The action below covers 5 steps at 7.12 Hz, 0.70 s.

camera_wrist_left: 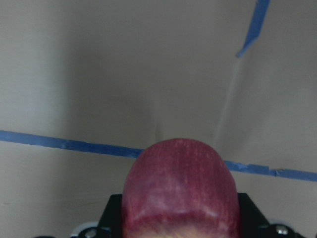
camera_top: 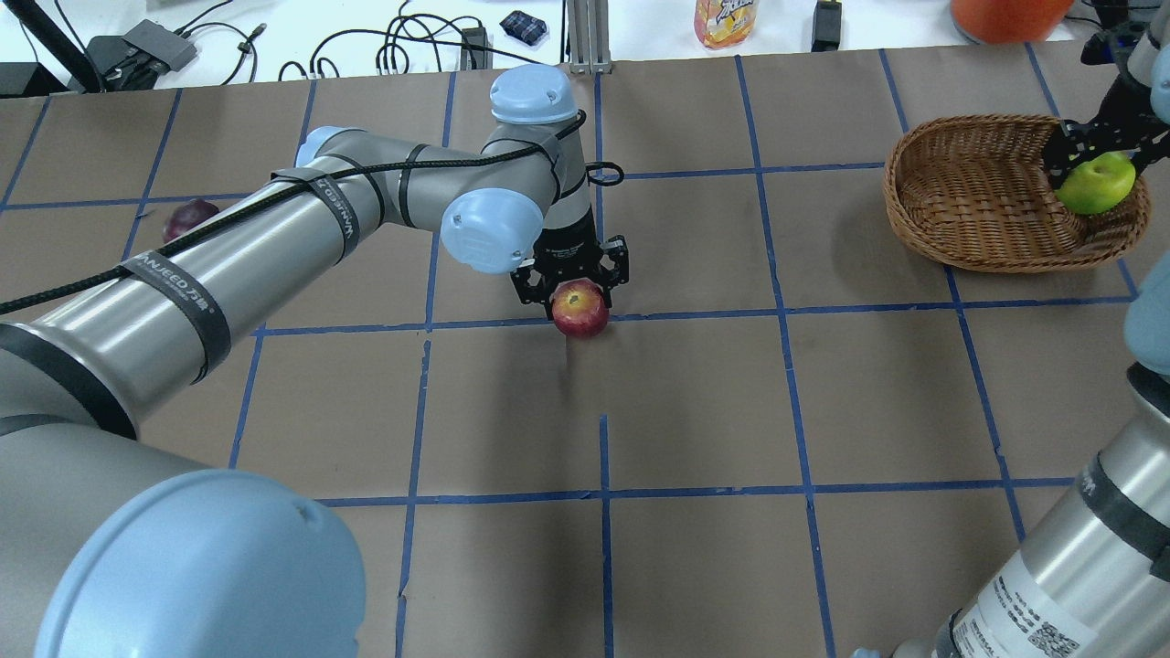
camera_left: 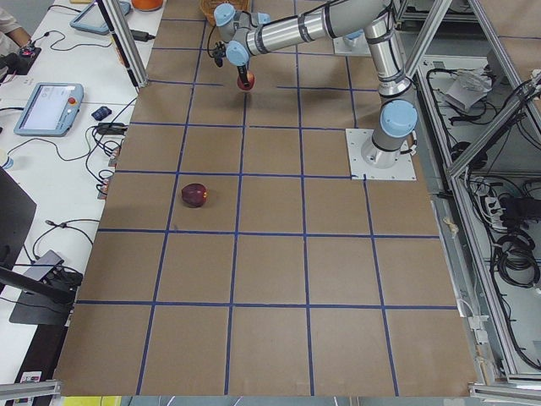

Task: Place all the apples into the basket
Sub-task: 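Release the green apple into the basket while the left sets the red apple down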

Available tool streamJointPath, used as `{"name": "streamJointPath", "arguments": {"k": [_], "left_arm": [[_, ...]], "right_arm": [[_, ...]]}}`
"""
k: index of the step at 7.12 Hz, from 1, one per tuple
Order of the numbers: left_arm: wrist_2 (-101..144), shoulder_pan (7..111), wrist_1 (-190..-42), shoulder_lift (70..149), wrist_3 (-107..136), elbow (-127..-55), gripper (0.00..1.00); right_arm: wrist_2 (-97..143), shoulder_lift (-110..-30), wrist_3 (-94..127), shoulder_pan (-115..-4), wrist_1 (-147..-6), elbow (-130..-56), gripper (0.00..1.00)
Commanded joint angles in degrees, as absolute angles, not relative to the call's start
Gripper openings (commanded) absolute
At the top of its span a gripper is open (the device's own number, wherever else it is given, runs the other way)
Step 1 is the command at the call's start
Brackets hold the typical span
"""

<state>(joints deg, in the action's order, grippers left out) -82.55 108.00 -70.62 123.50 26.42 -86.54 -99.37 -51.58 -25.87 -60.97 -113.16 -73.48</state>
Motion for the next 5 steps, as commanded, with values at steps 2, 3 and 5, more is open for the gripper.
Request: {"name": "streamJointPath", "arguments": {"k": [2, 3, 5], "left_arm": [[-82.27, 107.67, -70.58, 121.75, 25.49, -85.52, 1.00], [-82.53, 104.79, -72.93, 119.73, 24.71, -83.17, 1.00], [-83.31, 95.67, -86.78, 116.65, 10.37, -77.63, 1.00]], "right_arm": [[-98.53, -49.66, -26.98, -60.56, -114.52, -73.30, 0.04], [-98.44, -48.88, -27.07, -60.56, -114.43, -73.04, 0.42], [-98.70, -49.22, -27.24, -60.56, -114.00, -72.95, 1.00]]}}
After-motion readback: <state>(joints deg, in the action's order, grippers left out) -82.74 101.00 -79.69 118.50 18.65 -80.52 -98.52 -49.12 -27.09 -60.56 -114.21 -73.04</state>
